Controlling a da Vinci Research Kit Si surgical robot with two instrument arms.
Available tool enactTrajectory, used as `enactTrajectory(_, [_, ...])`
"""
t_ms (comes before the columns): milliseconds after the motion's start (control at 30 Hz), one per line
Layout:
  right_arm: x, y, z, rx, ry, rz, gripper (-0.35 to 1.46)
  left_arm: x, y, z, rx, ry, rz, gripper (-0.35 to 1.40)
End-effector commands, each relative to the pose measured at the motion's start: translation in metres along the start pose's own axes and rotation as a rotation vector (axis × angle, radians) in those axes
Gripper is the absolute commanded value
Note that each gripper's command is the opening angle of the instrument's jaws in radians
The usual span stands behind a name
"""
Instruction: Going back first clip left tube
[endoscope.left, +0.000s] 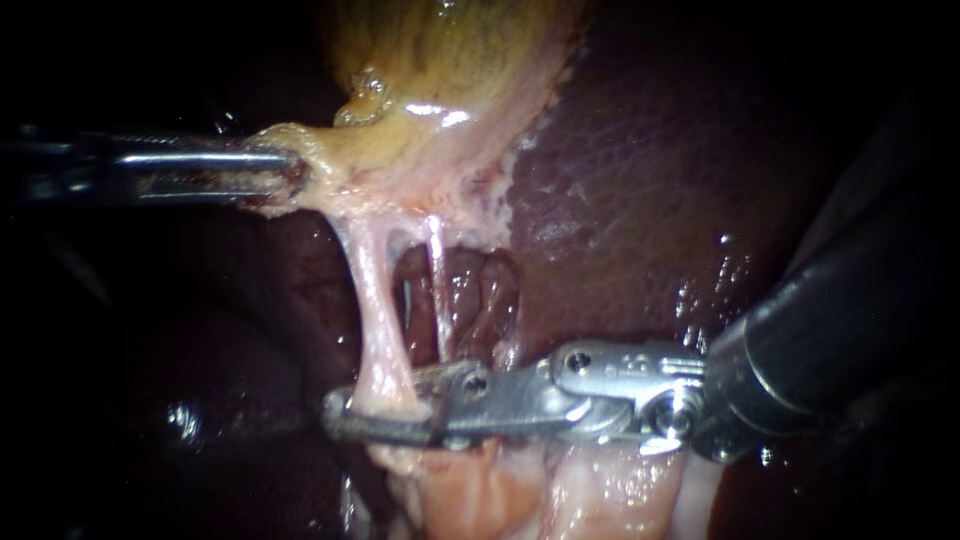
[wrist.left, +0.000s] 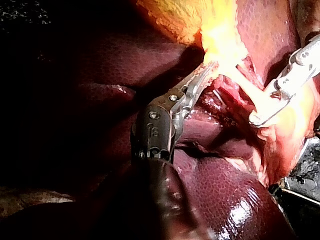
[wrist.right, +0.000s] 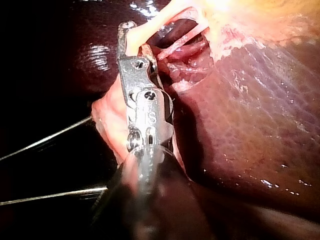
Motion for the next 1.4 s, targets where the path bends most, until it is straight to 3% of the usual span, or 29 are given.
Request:
enactTrajectory(33, [-0.0001, 0.0000, 0.0000, -0.002, 0.000, 0.000, -0.35, 0.0000, 0.0000, 0.0000, 0.000, 0.000, 0.000, -0.35])
enactTrajectory(67, [-0.0001, 0.0000, 0.0000, 0.001, 0.000, 0.000, -0.35, 0.0000, 0.0000, 0.0000, 0.000, 0.000, 0.000, -0.35])
enactTrajectory(100, [-0.0001, 0.0000, 0.0000, 0.003, 0.005, -0.001, -0.22, 0.0000, 0.0000, 0.0000, 0.000, 0.000, 0.000, -0.35])
enactTrajectory(133, [-0.0001, 0.0000, 0.0001, 0.008, 0.019, -0.001, 0.02, 0.0000, 0.0000, 0.0000, 0.000, 0.000, 0.000, -0.35])
enactTrajectory(200, [0.0000, 0.0002, 0.0003, -0.003, 0.049, -0.002, 0.31, 0.0000, 0.0000, 0.0000, 0.000, 0.000, 0.000, -0.35])
enactTrajectory(300, [0.0001, 0.0007, 0.0007, -0.051, 0.058, -0.030, 0.45, 0.0000, 0.0000, 0.0000, 0.000, 0.000, 0.000, -0.35])
enactTrajectory(467, [0.0001, 0.0020, 0.0003, -0.143, 0.069, -0.127, 0.49, 0.0000, 0.0000, 0.0000, 0.000, 0.000, 0.000, -0.35])
enactTrajectory(667, [0.0014, 0.0037, -0.0030, -0.218, 0.072, -0.210, 0.50, 0.0000, 0.0000, 0.0000, 0.000, 0.000, 0.000, -0.35])
enactTrajectory(800, [0.0014, 0.0032, -0.0065, -0.233, 0.069, -0.252, 0.50, 0.0000, 0.0000, -0.0001, 0.000, 0.000, 0.000, -0.35])
enactTrajectory(900, [0.0007, 0.0021, -0.0094, -0.238, 0.066, -0.275, 0.50, 0.0000, 0.0000, -0.0001, 0.000, 0.000, 0.000, -0.35])
enactTrajectory(1033, [-0.0001, 0.0010, -0.0137, -0.204, 0.065, -0.290, 0.50, 0.0000, 0.0000, -0.0001, 0.000, 0.000, 0.000, -0.35])
enactTrajectory(1233, [-0.0010, 0.0011, -0.0181, -0.213, 0.065, -0.295, 0.50, 0.0000, 0.0000, 0.0000, 0.000, 0.000, 0.000, -0.35])
enactTrajectory(1400, [-0.0016, 0.0014, -0.0196, -0.220, 0.064, -0.297, 0.50, 0.0000, 0.0000, 0.0002, 0.000, 0.000, 0.000, -0.35])
